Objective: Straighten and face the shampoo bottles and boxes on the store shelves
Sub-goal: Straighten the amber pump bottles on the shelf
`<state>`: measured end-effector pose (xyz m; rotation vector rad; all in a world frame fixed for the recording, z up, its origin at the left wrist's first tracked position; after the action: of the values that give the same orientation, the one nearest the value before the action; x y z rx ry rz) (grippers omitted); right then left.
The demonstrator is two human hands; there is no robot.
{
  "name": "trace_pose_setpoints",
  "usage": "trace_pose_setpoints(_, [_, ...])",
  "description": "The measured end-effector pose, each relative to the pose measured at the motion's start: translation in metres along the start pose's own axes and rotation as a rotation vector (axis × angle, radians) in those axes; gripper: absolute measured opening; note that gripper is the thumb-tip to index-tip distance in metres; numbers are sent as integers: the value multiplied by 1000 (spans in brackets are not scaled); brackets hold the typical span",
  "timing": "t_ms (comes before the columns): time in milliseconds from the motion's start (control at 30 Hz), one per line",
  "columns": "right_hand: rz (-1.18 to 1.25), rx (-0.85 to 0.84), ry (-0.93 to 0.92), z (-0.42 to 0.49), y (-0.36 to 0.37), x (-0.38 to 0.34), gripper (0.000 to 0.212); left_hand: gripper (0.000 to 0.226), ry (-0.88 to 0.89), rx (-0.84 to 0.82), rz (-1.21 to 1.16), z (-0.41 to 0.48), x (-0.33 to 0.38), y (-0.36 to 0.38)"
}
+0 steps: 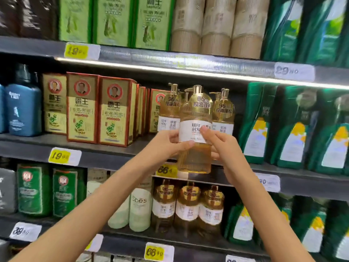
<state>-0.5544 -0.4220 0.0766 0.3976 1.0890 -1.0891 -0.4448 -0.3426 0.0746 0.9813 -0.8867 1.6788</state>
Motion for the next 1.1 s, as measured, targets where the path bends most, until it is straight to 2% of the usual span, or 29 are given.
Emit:
trace_pose_setpoints(133, [-37, 59, -70, 13, -8, -4, 56, 30, 82, 36, -11, 17, 0, 0])
trace_pose_setpoints(233, [-55, 56, -118, 18, -6, 1, 22, 35, 124, 48, 14, 24, -4, 1])
trace_pose_setpoints(267, [-60, 63, -134, 19, -5, 3, 18, 37, 137, 52, 36, 26, -5, 2])
trace_pose_setpoints(367, [-110, 109, -174, 17, -4, 7, 23, 42, 184, 119, 127, 29, -9, 3])
trace_pose_setpoints(500, [-369, 232, -226, 17, -7, 6, 23, 42, 305, 381, 364, 26, -7, -2])
trace_pose_setpoints(600, [-417, 288, -177, 24, -5, 7, 20, 40, 280, 489, 324, 27, -15, -5])
trace_pose_setpoints(667, [-373, 320, -139, 26, -3, 11, 35, 37, 248, 510, 274, 28, -22, -6])
trace_pose_setpoints(733, [-355, 331, -130, 23, 1, 15, 41, 38, 237, 518, 319, 29, -25, -6])
trace_pose_setpoints(867, [-428, 386, -170, 11, 6, 22, 47, 47, 255, 534, 418, 25, -26, -8])
trace_pose_setpoints(1100, [-546, 475, -130, 14, 7, 26, 44, 40, 217, 456, 423, 21, -30, -14])
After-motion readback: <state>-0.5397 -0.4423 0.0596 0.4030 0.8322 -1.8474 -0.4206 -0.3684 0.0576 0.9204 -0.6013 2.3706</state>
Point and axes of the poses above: each hand's wrist, its own z-axis towards the middle knuckle, its own y-axis out of the palm, x = y × z, the point moved 8 cm from there along z, towards the middle knuckle, and after that the axes turned 4 degrees about -z, right-handed, at the moved point
